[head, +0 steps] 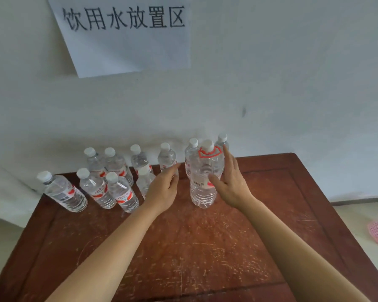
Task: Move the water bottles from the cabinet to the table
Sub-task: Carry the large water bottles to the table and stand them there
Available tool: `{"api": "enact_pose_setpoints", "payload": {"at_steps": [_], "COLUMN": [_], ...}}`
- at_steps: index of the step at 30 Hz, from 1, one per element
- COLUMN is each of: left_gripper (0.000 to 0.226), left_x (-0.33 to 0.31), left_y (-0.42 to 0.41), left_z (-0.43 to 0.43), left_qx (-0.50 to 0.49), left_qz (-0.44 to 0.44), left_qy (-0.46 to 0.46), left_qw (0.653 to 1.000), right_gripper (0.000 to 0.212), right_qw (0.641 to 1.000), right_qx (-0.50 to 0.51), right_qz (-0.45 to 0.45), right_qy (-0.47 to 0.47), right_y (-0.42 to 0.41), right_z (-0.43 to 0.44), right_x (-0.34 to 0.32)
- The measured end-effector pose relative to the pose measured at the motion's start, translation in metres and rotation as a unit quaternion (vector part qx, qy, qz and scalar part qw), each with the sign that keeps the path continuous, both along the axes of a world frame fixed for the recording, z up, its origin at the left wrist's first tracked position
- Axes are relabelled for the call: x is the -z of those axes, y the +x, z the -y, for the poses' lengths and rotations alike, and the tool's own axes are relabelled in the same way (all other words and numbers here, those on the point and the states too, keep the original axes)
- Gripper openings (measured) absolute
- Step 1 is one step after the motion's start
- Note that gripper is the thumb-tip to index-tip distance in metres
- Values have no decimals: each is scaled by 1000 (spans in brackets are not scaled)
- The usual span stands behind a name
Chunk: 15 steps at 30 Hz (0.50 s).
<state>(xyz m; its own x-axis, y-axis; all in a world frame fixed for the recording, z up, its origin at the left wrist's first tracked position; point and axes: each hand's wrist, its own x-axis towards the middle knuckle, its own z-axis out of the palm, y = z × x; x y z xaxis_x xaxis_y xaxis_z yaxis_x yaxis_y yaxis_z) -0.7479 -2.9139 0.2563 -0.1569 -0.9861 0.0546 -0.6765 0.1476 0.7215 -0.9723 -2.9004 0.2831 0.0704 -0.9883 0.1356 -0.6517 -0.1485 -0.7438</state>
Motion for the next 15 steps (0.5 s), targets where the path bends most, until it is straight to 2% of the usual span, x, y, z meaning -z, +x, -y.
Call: {"api": "enact_pose_setpoints", "payload": {"at_steps": [3, 6, 10, 15], "left_gripper": [39, 42, 54, 52], "left_x": [-42, -77, -101, -100], "left_y": [17, 33, 52, 89], "left_z": [-11, -35, -98, -222], "left_qx": [-47, -141, -290, -420], "left_qz": [60, 153, 251, 351], "left_qy": [-115, -214, -226, -162], "left_qw": [990, 954, 895, 821], "right_gripper": [74, 69, 67, 65], "right_qw": [992, 972, 942, 923], "right_qx": [13, 0, -109, -255], "right_qz": [-7, -20, -31, -7], "right_qy": [-128, -233, -315, -289], "right_y": [5, 20, 56, 148], "right_z": [4, 11, 7, -46], "right_x": [-32, -61, -62, -35]}}
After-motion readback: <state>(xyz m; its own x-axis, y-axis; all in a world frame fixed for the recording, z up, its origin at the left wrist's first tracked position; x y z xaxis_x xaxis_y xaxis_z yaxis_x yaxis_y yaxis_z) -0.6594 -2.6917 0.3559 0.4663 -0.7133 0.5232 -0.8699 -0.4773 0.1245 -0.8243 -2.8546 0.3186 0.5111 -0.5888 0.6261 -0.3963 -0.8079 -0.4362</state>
